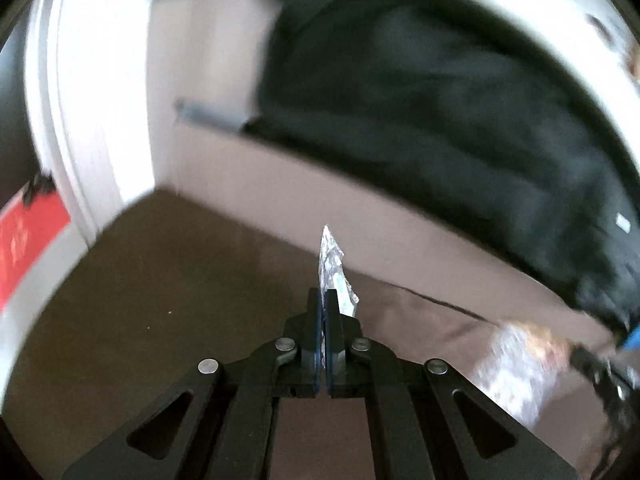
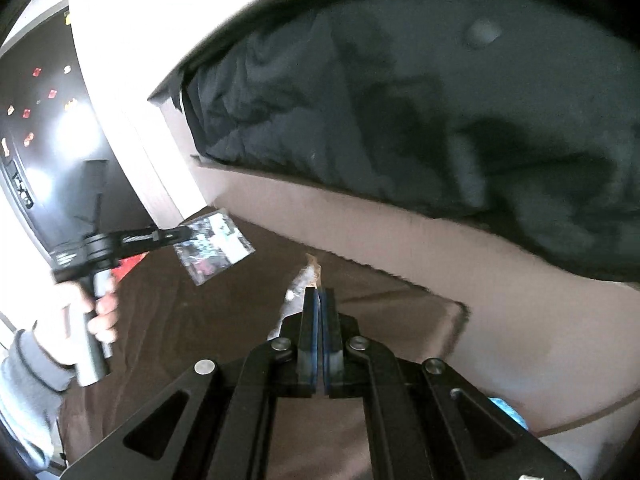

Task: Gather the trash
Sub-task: 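Grasp a clear wrapper with the left gripper while the right grasps another clear wrapper, then move both clear wrappers over the bin and open both grippers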

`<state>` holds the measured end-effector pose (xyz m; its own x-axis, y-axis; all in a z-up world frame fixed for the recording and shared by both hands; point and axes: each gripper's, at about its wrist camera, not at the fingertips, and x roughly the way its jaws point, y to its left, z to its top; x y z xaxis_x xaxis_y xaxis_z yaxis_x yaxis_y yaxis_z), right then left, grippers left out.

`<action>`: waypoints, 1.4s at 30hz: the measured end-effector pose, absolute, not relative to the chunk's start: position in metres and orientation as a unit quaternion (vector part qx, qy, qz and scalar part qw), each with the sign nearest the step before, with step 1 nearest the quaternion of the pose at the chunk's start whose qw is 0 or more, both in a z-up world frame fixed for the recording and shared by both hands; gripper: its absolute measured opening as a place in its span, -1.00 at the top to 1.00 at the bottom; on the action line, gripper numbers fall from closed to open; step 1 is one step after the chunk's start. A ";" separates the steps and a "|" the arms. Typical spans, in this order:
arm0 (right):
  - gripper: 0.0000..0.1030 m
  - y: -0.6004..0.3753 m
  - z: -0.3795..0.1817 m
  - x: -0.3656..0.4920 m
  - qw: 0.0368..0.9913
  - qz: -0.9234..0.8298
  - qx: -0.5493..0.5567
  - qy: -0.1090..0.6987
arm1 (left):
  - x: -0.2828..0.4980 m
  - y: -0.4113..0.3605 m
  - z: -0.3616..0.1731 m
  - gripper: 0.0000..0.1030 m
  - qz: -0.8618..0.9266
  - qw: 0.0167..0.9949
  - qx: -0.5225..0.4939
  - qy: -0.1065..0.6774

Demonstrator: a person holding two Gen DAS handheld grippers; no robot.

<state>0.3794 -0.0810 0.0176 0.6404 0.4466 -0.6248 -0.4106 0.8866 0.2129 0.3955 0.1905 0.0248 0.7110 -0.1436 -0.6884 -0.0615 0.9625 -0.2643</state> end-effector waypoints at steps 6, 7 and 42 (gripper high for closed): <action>0.98 -0.123 0.057 0.336 0.924 0.206 0.018 0.321 | 0.346 0.109 0.078 0.99 -0.108 0.921 -0.071 0.369; 0.98 -0.136 0.063 0.325 0.928 0.197 0.016 0.317 | 0.340 0.092 0.080 0.99 -0.127 0.915 -0.069 0.377; 0.97 -0.303 -0.141 0.303 0.864 0.052 0.040 0.499 | 0.350 -0.160 -0.172 0.98 -0.169 0.783 0.047 0.597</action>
<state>0.3035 -0.3032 -0.1413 0.4976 0.1288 -0.8578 -0.0499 0.9915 0.1199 0.3505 -0.1595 -0.1717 0.2297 -0.2091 -0.9505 0.3203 0.9385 -0.1290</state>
